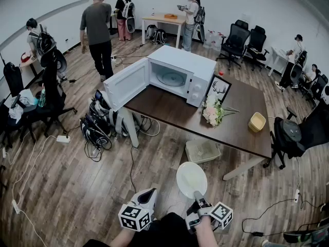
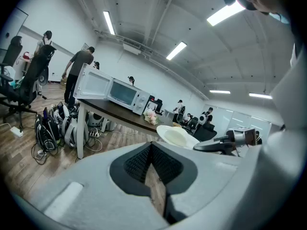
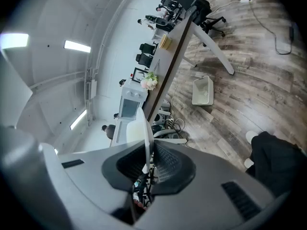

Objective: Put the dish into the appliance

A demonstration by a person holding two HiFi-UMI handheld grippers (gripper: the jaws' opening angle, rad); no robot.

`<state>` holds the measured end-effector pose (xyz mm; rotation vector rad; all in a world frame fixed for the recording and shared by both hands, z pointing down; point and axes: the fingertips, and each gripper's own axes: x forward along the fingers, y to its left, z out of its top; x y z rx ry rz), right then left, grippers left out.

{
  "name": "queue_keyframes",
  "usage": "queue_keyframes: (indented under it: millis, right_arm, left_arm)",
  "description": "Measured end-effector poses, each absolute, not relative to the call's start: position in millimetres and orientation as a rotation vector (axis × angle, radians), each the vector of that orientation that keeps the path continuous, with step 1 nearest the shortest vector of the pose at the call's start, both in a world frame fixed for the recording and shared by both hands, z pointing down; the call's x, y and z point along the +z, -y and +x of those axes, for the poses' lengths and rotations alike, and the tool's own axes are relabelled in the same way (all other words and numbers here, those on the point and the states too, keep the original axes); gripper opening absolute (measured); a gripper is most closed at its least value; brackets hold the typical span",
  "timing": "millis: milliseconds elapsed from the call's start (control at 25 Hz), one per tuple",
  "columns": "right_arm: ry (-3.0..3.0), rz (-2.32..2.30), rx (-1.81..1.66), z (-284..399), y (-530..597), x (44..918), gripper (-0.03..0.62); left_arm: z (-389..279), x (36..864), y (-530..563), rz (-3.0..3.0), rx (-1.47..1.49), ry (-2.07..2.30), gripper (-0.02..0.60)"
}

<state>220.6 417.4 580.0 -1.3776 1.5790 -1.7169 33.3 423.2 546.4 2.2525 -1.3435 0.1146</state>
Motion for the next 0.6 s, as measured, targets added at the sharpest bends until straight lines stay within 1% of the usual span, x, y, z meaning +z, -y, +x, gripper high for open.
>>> queue_keyframes:
  millis: [240, 600]
  right_arm:
    - [-1.647, -1.390, -1.692, 216, -408, 571, 0.048]
    - [-1.748, -1.311, -1.728, 218, -358, 570, 0.052]
  left_arm:
    - [32, 546, -419, 2.258, 0.128, 1.355, 0.009]
    - [56, 547, -381, 2.235, 0.115, 1.395, 0.009]
